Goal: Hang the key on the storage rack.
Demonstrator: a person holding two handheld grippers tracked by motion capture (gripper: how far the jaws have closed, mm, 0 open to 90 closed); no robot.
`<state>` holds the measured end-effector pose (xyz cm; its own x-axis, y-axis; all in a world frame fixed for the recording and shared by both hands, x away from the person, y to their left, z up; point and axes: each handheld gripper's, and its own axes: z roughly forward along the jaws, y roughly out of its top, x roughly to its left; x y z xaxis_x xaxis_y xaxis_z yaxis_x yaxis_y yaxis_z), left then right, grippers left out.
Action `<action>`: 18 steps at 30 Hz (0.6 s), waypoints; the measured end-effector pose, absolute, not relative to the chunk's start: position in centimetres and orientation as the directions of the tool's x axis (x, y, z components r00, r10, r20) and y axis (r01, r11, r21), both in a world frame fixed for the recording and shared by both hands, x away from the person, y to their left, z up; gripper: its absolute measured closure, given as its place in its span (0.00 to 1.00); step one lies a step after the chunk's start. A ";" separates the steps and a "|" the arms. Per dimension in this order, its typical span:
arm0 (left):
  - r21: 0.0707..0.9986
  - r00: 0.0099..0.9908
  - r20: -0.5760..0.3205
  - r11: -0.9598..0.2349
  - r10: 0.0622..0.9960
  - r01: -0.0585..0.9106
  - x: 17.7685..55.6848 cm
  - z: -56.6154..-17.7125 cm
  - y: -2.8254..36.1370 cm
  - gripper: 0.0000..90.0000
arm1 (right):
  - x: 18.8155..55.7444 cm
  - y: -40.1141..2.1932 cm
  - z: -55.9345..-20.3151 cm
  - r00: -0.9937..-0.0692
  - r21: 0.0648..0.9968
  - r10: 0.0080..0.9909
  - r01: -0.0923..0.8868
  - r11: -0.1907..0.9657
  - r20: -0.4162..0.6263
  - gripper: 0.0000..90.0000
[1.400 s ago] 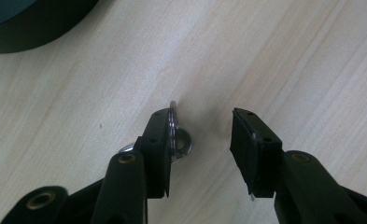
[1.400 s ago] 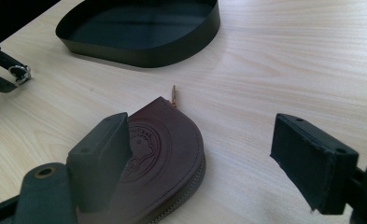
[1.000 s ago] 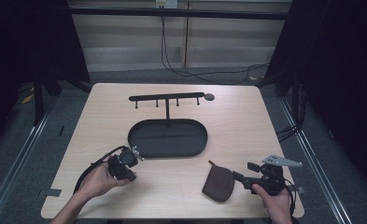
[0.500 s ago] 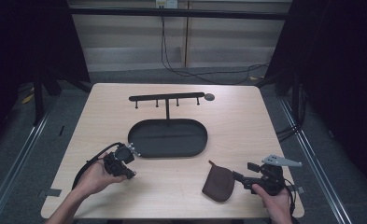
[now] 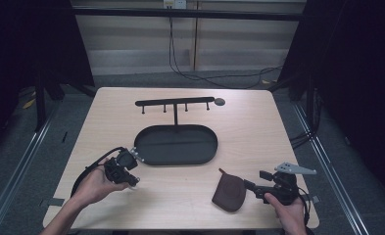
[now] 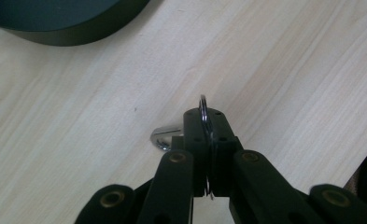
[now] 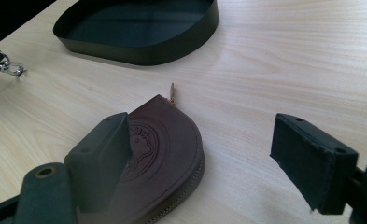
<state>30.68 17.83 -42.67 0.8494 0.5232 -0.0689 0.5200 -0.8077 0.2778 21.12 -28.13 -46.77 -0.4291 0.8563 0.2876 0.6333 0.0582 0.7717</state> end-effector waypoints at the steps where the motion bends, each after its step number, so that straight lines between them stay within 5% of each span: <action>1: 0.276 0.851 -0.069 -0.810 0.521 0.518 30.8 -42.4 18.0 0.99 | 21.1 -28.1 -46.8 -0.430 0.772 0.856 0.633 0.059 0.287 0.22; 18: 0.305 0.838 -0.090 -0.787 0.538 0.537 31.3 -40.2 19.2 0.99 | 21.2 -28.2 -46.8 -0.430 0.769 0.856 0.636 0.060 0.288 0.22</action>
<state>31.26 19.17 -40.20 0.8384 0.5377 -0.0899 0.5371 -0.7865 0.3048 21.17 -28.17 -46.83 -0.4298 0.8557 0.2884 0.6359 0.0600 0.7695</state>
